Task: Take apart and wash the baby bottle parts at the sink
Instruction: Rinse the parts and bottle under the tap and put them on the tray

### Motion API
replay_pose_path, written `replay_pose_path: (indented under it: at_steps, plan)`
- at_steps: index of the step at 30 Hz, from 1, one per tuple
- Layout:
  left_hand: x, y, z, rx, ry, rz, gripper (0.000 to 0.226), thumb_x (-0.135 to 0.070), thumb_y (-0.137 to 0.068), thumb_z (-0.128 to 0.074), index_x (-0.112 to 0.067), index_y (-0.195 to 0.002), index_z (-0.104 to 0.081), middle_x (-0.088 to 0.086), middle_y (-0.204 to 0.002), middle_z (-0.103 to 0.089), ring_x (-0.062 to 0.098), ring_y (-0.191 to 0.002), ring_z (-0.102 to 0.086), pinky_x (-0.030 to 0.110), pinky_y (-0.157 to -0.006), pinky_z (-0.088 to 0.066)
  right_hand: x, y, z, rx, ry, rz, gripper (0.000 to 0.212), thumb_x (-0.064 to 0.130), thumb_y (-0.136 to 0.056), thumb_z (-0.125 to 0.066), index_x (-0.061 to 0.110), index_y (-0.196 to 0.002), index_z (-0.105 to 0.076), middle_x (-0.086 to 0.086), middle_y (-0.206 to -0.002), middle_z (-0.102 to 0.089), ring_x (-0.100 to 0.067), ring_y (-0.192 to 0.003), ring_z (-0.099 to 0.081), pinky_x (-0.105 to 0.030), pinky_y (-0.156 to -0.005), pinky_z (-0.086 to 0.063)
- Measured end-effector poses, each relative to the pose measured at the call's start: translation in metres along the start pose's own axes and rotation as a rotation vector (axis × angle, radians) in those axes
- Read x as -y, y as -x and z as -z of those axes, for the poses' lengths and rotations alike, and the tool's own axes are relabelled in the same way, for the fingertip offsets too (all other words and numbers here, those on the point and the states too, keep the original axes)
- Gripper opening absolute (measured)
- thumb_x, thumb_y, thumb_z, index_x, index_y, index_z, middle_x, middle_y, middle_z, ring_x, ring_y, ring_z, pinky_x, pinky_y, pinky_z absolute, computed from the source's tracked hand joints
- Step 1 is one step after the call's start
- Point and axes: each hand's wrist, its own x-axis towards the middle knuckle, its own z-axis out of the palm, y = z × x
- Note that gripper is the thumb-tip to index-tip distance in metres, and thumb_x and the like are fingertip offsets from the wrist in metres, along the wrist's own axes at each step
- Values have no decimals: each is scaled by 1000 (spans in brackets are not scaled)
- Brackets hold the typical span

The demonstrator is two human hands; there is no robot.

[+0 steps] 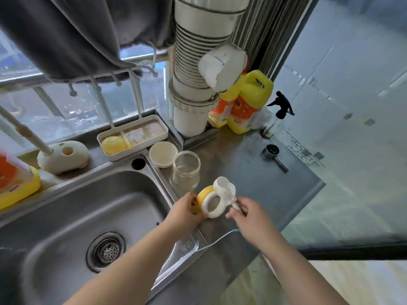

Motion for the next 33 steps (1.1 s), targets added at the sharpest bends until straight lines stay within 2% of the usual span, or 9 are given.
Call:
replay_pose_path:
  at_steps: [6, 11, 13, 15, 18, 21, 24, 27, 33]
  plan:
    - [13, 52, 18, -25, 335, 155, 23, -28, -69, -71, -18, -86, -58, 0, -78, -61, 15, -68, -56, 31, -67, -51, 27, 13, -15, 81, 44, 136, 22, 17, -92, -52, 35, -83, -58, 12, -80, -70, -5, -72, -60, -10, -58, -40]
    - [59, 115, 74, -378, 318, 274, 13, -41, -68, -67, -31, -74, -63, -7, -68, -62, 10, -73, -57, 23, -67, -42, 71, 25, -65, 314, 65, 271, 27, 14, -90, -58, 40, -84, -60, 9, -86, -72, -8, -86, -65, -10, -66, -44]
    - [81, 139, 101, -512, 467, 331, 13, -33, -71, -69, -23, -78, -66, -2, -68, -63, 16, -69, -59, 26, -66, -47, 88, 23, -97, 418, 114, 333, 24, 15, -88, -60, 31, -105, -66, 8, -95, -72, -9, -93, -65, -16, -77, -46]
    - [101, 163, 124, -623, 583, 350, 10, -16, -77, -70, -10, -83, -65, 2, -71, -61, 17, -65, -55, 20, -57, -43, 109, 26, -126, 492, 125, 426, 45, 21, -89, -60, 41, -129, -49, 11, -103, -70, 4, -85, -60, -16, -78, -45]
    - [130, 189, 149, -754, 584, 331, 9, -12, -79, -72, -8, -82, -64, 0, -69, -60, 10, -62, -52, 14, -52, -38, 138, 35, -159, 554, 130, 576, 62, 26, -91, -60, 60, -127, -23, 16, -101, -68, 9, -78, -59, -15, -78, -45]
    - [148, 208, 164, -801, 625, 330, 16, -18, -74, -78, -14, -79, -63, -3, -69, -60, 8, -63, -52, 21, -60, -40, 151, 39, -185, 566, 162, 681, 59, 19, -90, -61, 59, -127, -37, 12, -111, -68, 2, -97, -62, -21, -89, -46]
    - [159, 219, 172, -804, 744, 310, 31, -30, -62, -82, -15, -82, -64, 2, -74, -65, 12, -71, -58, 29, -70, -44, 159, 44, -201, 587, 178, 710, 46, 18, -92, -59, 45, -129, -50, 13, -123, -63, 3, -109, -58, -11, -94, -41]
    - [162, 223, 177, -793, 840, 267, 23, -17, -76, -78, -9, -92, -63, 3, -81, -67, 10, -77, -60, 22, -72, -45, 167, 46, -209, 586, 175, 772, 39, 20, -95, -56, 37, -129, -54, 16, -125, -60, 4, -113, -55, -9, -95, -38]
    - [162, 215, 188, -763, 632, 175, 18, -20, -78, -76, -23, -89, -61, 6, -81, -64, 10, -74, -56, 18, -69, -44, 189, 47, -215, 556, 201, 943, 50, 12, -97, -49, 47, -131, -44, 10, -107, -62, -6, -98, -57, -18, -85, -45]
